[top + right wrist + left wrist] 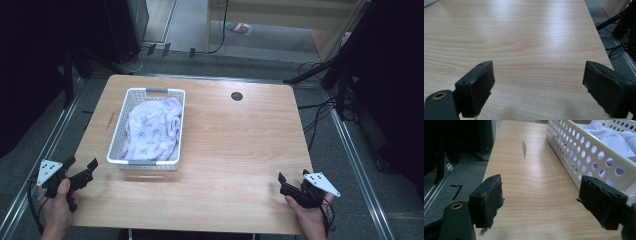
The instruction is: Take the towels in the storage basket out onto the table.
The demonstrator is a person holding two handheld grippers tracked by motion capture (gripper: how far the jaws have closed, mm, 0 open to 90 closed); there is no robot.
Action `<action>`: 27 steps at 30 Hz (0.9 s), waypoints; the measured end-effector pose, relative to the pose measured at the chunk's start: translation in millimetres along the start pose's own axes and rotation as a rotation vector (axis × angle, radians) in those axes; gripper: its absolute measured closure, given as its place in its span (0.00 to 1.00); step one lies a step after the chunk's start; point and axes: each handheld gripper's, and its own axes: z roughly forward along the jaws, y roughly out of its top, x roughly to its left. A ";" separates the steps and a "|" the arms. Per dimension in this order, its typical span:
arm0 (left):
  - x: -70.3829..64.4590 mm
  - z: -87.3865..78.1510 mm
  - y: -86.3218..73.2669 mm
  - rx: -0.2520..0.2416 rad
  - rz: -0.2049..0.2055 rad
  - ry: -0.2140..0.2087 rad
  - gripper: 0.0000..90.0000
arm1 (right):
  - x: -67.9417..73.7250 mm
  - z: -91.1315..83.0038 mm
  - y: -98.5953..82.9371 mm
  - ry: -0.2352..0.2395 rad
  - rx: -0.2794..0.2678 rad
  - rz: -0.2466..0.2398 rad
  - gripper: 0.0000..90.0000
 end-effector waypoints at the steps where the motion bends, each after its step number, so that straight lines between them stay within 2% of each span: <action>1: 0.0 -2.1 -0.2 -0.026 -0.006 0.008 0.25 | -0.2 -0.1 0.0 0.000 0.000 0.001 0.11; 2: 1.5 -3.4 -0.4 -0.038 -0.014 -0.007 0.27 | -0.2 -0.1 -0.1 0.001 0.000 0.001 0.11; 3: 2.9 -3.9 -0.7 -0.036 -0.027 -0.024 0.25 | -0.2 -0.2 -0.1 0.002 0.000 0.001 0.12; 4: 5.8 -4.0 -0.7 -0.031 -0.048 -0.062 0.21 | -0.1 -0.2 -0.1 0.003 0.000 0.001 0.11; 5: 7.0 -4.1 -0.5 -0.032 -0.061 -0.083 0.19 | -0.1 -0.1 -0.1 0.003 0.000 0.000 0.12; 7: 7.1 -5.4 0.8 -0.035 -0.069 -0.069 0.14 | -0.1 -0.2 -0.1 0.004 0.000 0.001 0.12; 10: 9.4 -9.9 9.6 -0.045 -0.104 -0.104 0.01 | -0.3 0.1 0.0 0.003 0.002 0.001 0.12; 12: 9.0 -12.7 16.8 -0.047 -0.116 -0.118 0.00 | -0.3 0.3 0.1 0.002 0.005 0.004 0.12; 14: 7.2 -15.8 25.0 -0.056 -0.121 -0.113 0.00 | -0.1 0.7 0.2 -0.002 0.007 0.006 0.12; 17: 2.8 -16.5 36.5 -0.036 -0.111 -0.128 0.00 | -0.2 0.8 0.2 -0.003 0.009 0.005 0.12; 22: -13.0 -16.0 55.3 -0.004 -0.045 -0.112 0.00 | -0.1 0.7 0.2 -0.003 0.012 0.004 0.12; 27: -24.1 -12.7 76.7 0.028 -0.024 -0.148 0.00 | -0.1 0.9 0.2 -0.003 0.015 0.004 0.12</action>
